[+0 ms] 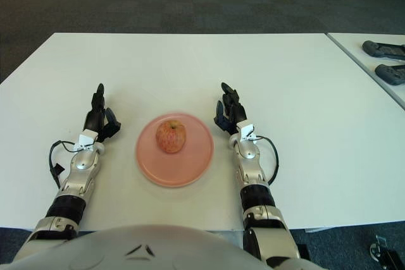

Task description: Put the apple into the plate.

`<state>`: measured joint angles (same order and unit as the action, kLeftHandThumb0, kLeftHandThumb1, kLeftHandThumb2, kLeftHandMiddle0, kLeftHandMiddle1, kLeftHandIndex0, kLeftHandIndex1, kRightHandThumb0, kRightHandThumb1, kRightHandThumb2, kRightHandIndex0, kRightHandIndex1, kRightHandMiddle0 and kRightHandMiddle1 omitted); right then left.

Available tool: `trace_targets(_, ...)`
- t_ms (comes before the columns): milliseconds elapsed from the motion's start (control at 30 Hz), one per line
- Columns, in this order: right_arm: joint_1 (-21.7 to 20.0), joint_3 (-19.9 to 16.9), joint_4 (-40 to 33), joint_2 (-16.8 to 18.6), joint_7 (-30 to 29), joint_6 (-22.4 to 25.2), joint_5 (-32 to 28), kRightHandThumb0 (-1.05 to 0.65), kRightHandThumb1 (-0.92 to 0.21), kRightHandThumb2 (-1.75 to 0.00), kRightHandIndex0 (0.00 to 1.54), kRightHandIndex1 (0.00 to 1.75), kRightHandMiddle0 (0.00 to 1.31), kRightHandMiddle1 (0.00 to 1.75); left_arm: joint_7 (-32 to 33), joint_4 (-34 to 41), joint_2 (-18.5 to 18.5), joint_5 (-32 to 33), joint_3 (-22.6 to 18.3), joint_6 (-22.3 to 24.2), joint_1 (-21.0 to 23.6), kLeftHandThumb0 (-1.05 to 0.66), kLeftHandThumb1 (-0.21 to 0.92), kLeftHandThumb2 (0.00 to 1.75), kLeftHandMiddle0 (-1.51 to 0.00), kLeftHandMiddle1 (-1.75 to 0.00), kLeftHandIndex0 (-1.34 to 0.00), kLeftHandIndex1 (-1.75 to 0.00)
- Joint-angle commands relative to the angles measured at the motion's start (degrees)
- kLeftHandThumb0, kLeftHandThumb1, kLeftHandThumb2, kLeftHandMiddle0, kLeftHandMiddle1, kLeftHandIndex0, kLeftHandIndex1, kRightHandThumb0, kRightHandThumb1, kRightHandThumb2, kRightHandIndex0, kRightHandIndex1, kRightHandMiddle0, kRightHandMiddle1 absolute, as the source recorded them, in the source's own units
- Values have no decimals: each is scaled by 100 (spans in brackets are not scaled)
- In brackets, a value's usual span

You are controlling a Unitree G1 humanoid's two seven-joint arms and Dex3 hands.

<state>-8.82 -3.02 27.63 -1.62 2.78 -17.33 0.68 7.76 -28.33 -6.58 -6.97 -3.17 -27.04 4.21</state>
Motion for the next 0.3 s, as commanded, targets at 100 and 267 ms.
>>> trace_targets(100, 329, 49, -250, -40, 32, 467, -17, -54, -92, -92, 16, 1, 0, 25, -85, 25, -31, 40, -8, 71, -59, -103, 92, 116, 0, 0, 0, 0)
trace_targets(267, 339, 33, -149, -155, 195, 279, -55, -52, -92, -94, 18, 2, 0, 33, -76, 50, -26, 48, -20, -16, -91, -103, 92, 116, 0, 0, 0, 0)
